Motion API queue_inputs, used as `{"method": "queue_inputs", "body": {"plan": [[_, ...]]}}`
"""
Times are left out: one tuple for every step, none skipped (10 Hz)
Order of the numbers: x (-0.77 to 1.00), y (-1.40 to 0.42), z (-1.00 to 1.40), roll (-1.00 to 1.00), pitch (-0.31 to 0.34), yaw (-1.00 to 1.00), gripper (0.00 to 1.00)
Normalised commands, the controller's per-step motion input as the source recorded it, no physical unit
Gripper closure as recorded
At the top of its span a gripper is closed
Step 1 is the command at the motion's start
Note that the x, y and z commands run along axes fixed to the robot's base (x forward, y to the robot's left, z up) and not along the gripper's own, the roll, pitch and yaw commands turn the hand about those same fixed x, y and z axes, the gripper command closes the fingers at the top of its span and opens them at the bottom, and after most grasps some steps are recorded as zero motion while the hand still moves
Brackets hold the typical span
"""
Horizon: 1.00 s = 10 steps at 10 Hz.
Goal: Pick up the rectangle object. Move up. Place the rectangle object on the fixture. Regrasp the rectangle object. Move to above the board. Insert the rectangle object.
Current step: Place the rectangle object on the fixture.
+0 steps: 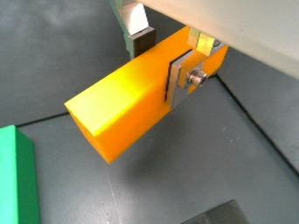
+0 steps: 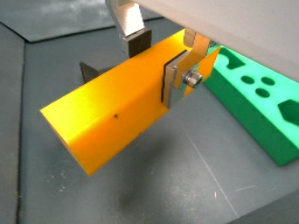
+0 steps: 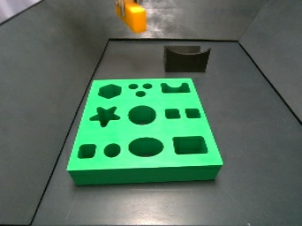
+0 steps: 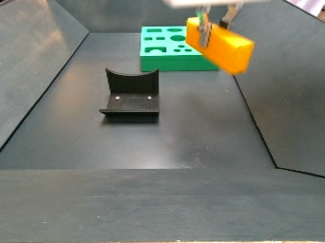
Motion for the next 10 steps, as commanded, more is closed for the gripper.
{"method": "queue_inputs", "body": {"plan": [[0.0, -0.01, 0.38, -0.09, 0.046, 0.02, 1.0], [0.01, -0.01, 0.23, -0.1, 0.054, 0.01, 1.0], [1.0, -0.25, -0.21, 0.03, 0.051, -1.0, 1.0], [1.0, -0.23, -0.23, 0.03, 0.053, -1.0, 1.0], [1.0, -0.2, -0.21, 0.05, 0.056, -1.0, 1.0], [1.0, -0.19, -0.19, 0.06, 0.067, -1.0, 1.0], [1.0, -0.17, -0.17, 0.09, 0.086, -0.95, 1.0], [1.0, -0.15, -0.16, 0.1, 0.08, -0.77, 1.0], [1.0, -0.14, -0.15, 0.1, 0.076, -0.45, 1.0], [1.0, -0.12, -0.14, 0.1, 0.077, -0.24, 1.0]]}}
